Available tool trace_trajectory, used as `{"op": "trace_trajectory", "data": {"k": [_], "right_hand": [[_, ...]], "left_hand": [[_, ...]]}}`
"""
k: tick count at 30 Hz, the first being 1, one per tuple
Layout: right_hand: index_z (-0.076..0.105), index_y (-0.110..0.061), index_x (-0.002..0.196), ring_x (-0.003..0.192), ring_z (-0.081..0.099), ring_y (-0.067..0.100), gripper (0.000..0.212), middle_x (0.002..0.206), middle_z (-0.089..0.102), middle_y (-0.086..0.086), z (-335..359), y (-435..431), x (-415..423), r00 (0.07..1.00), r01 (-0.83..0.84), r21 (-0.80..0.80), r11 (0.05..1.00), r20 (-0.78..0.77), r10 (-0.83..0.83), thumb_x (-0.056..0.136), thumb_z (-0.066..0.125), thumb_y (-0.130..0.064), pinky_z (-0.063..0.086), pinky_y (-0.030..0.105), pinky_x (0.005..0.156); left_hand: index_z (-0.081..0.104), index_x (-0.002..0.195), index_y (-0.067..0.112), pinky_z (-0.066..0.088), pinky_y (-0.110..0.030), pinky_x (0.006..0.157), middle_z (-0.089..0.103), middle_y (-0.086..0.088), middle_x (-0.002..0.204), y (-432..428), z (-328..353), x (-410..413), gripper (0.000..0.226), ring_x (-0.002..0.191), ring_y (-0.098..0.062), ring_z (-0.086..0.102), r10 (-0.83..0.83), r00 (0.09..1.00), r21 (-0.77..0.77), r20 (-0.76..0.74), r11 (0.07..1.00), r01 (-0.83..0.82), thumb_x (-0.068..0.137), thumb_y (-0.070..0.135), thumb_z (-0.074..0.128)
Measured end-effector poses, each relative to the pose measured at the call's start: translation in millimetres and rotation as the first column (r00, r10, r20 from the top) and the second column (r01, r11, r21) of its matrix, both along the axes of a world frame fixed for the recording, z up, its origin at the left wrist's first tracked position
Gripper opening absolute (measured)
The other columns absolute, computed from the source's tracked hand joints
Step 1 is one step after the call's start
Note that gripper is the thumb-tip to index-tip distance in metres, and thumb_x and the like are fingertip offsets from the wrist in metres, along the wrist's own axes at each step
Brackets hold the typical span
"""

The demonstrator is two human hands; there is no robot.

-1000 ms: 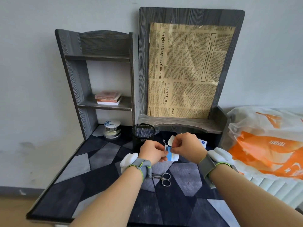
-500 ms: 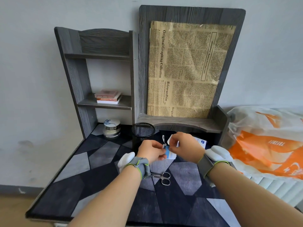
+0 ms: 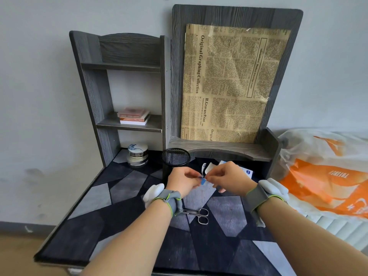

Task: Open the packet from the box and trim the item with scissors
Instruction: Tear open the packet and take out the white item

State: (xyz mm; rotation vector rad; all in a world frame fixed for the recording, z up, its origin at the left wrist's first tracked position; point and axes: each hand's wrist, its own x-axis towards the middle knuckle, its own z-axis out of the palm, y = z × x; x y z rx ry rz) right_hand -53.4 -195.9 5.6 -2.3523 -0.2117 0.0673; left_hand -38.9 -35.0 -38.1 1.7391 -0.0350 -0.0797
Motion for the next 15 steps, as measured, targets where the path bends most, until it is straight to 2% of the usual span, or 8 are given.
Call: {"op": "trace_trajectory", "data": {"k": [3, 5, 6, 8, 10, 12, 15], "right_hand": [[0.071, -0.015, 0.096, 0.069, 0.068, 0.019, 0.016, 0.082, 0.072, 0.011, -4, 2, -1, 0.998, -0.028, -0.015, 0.999, -0.05, 0.027, 0.082, 0.066, -0.012, 0.061, 0.033, 0.062], [0.068, -0.015, 0.09, 0.069, 0.07, 0.025, 0.012, 0.073, 0.07, 0.01, -7, 2, 0, 0.998, -0.003, 0.008, 1.0, -0.056, 0.004, 0.081, 0.066, -0.008, 0.061, 0.037, 0.066], [0.069, -0.014, 0.085, 0.065, 0.069, 0.024, 0.008, 0.067, 0.069, 0.007, -9, 2, 0, 1.0, 0.018, 0.0, 1.0, -0.021, -0.018, 0.08, 0.066, -0.008, 0.06, 0.037, 0.069], [0.07, -0.014, 0.079, 0.06, 0.063, 0.018, 0.004, 0.06, 0.064, -0.001, -10, 1, 3, 0.987, 0.074, -0.138, 0.988, 0.153, -0.053, 0.078, 0.066, -0.013, 0.056, 0.031, 0.072], [0.07, -0.016, 0.08, 0.07, 0.061, 0.02, 0.009, 0.065, 0.058, -0.005, -10, -1, 4, 0.948, 0.131, -0.296, 0.946, 0.317, -0.032, 0.078, 0.062, -0.018, 0.047, 0.027, 0.067], [0.069, -0.016, 0.082, 0.077, 0.06, 0.026, 0.01, 0.074, 0.055, -0.002, -11, 0, 5, 0.922, 0.13, -0.36, 0.924, 0.386, 0.021, 0.079, 0.059, -0.016, 0.041, 0.029, 0.063], [0.069, -0.013, 0.084, 0.077, 0.06, 0.03, 0.012, 0.083, 0.059, 0.004, -14, 1, 5, 0.895, 0.123, -0.377, 0.918, 0.443, 0.062, 0.078, 0.059, -0.011, 0.039, 0.031, 0.06]], "left_hand": [[0.066, 0.072, 0.015, 0.058, -0.031, 0.073, 0.067, -0.011, 0.072, -1, 1, -2, 0.02, 0.063, -0.018, 0.067, -0.001, 1.0, -0.091, -0.021, 0.996, -0.001, 0.079, -0.004, 0.067], [0.064, 0.077, 0.01, 0.058, -0.021, 0.064, 0.066, -0.009, 0.071, -2, 2, -3, 0.018, 0.057, -0.011, 0.066, -0.006, 0.999, -0.145, -0.034, 0.989, 0.001, 0.083, -0.007, 0.062], [0.064, 0.079, 0.008, 0.058, -0.02, 0.062, 0.066, -0.009, 0.071, -3, 2, -2, 0.016, 0.056, -0.011, 0.065, 0.009, 0.999, -0.151, -0.039, 0.988, -0.015, 0.082, -0.007, 0.063], [0.063, 0.085, 0.005, 0.058, -0.024, 0.061, 0.066, -0.01, 0.068, -5, 1, -3, 0.011, 0.055, -0.014, 0.065, 0.065, 0.996, -0.121, -0.066, 0.99, -0.072, 0.08, -0.004, 0.068], [0.062, 0.083, 0.002, 0.056, -0.024, 0.053, 0.065, -0.008, 0.057, -11, 4, -5, 0.012, 0.045, -0.013, 0.062, 0.066, 0.987, -0.11, -0.149, 0.99, -0.083, 0.078, 0.003, 0.072], [0.062, 0.077, 0.003, 0.052, -0.02, 0.048, 0.063, -0.003, 0.048, -18, 8, -9, 0.01, 0.04, -0.009, 0.06, -0.021, 0.972, -0.221, -0.233, 0.975, -0.032, 0.08, 0.005, 0.071], [0.062, 0.079, 0.004, 0.052, -0.017, 0.047, 0.066, 0.0, 0.049, -23, 15, -12, 0.006, 0.042, -0.007, 0.062, -0.068, 0.963, -0.39, -0.259, 0.92, -0.04, 0.084, 0.004, 0.065]]}}
